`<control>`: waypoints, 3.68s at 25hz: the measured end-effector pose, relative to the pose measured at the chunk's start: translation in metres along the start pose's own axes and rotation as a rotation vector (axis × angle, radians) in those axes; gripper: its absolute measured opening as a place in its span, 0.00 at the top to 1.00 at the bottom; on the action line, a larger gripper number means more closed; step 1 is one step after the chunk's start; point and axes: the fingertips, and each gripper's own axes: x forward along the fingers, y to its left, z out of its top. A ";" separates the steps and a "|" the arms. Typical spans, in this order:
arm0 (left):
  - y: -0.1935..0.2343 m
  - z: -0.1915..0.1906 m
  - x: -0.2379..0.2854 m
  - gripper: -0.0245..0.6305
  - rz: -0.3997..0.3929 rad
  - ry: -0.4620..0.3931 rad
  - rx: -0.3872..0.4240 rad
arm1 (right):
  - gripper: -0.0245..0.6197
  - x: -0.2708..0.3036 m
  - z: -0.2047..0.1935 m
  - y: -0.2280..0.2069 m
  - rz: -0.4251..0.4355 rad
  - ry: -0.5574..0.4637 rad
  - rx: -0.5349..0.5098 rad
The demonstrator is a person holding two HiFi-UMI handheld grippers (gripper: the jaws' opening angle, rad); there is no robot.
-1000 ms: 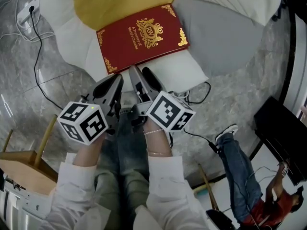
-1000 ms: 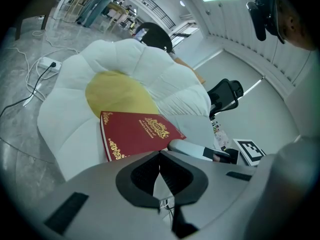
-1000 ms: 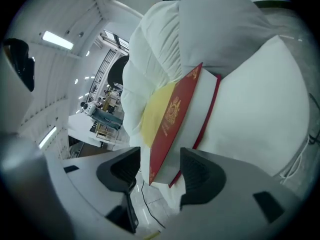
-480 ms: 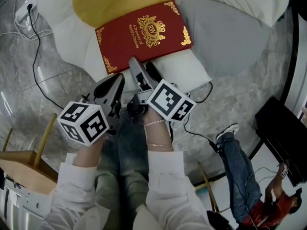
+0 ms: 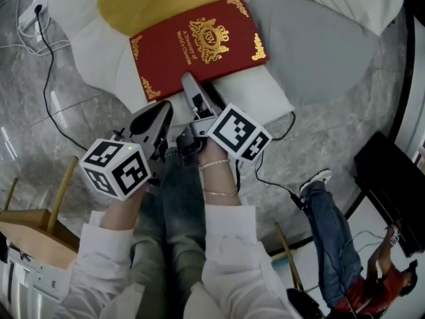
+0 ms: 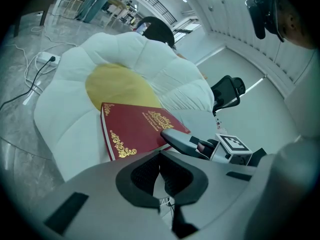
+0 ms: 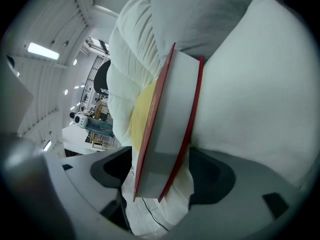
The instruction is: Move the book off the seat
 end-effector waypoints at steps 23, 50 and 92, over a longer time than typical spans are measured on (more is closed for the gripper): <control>0.020 0.002 0.006 0.95 0.021 0.003 -0.029 | 0.43 0.016 0.011 -0.002 0.015 -0.041 0.042; 0.022 0.015 0.009 0.95 0.007 0.020 -0.002 | 0.45 0.028 0.019 -0.013 -0.139 -0.128 0.142; -0.132 0.172 -0.114 0.95 -0.047 -0.203 0.213 | 0.55 -0.092 0.094 0.188 0.096 -0.229 0.042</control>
